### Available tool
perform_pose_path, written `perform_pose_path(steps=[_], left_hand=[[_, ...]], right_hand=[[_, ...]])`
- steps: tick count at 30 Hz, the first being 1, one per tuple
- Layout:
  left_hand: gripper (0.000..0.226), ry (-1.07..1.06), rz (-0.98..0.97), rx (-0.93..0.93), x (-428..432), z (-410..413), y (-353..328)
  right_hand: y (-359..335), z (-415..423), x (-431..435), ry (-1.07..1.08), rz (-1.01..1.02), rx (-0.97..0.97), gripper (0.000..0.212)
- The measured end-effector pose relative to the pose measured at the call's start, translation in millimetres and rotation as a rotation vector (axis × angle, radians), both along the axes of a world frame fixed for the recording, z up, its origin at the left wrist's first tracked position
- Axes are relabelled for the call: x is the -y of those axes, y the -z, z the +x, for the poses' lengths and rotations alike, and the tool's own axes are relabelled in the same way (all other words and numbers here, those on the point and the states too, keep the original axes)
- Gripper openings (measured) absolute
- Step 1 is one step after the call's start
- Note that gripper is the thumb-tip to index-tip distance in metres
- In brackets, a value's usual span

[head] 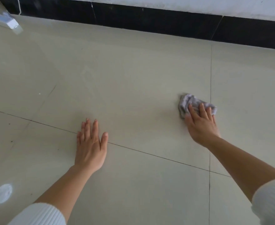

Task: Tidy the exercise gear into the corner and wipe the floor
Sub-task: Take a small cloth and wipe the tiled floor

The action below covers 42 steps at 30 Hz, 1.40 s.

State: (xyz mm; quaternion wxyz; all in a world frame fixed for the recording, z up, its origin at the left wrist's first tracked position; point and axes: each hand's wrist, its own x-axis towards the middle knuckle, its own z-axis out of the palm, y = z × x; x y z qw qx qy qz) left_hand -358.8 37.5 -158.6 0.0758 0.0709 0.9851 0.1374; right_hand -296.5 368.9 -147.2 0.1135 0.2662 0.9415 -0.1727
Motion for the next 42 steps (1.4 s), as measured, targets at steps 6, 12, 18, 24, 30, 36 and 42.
perform_pose_path(steps=[6, 12, 18, 24, 30, 36, 42], left_hand=[[0.059, -0.082, 0.018, -0.054, -11, -60, 4], [0.067, -0.014, -0.017, -0.187, -14, -86, 23], [0.064, -0.013, -0.023, -0.23, -13, -85, 26], [0.062, -0.044, -0.055, -0.186, -15, -88, 24], [0.061, -0.057, -0.048, -0.176, -13, -86, 22], [0.062, -0.065, -0.027, -0.16, -16, -88, 17], [0.061, -0.066, -0.047, -0.143, -18, -87, 17]], right_hand=[[9, -15, 40, -0.429, -0.036, -0.159, 0.054], [14, -64, -22, -0.188, 0.126, -0.084, 0.051], [26, -149, -32, 0.085, 0.078, -0.015, 0.054], [19, -208, 7, -0.022, 0.034, -0.014, 0.055], [19, -180, 82, -0.572, 0.076, -0.11, 0.061], [20, -143, -12, -0.566, 0.172, -0.121, 0.063], [6, -219, -12, 0.018, 0.085, 0.057, 0.056]])
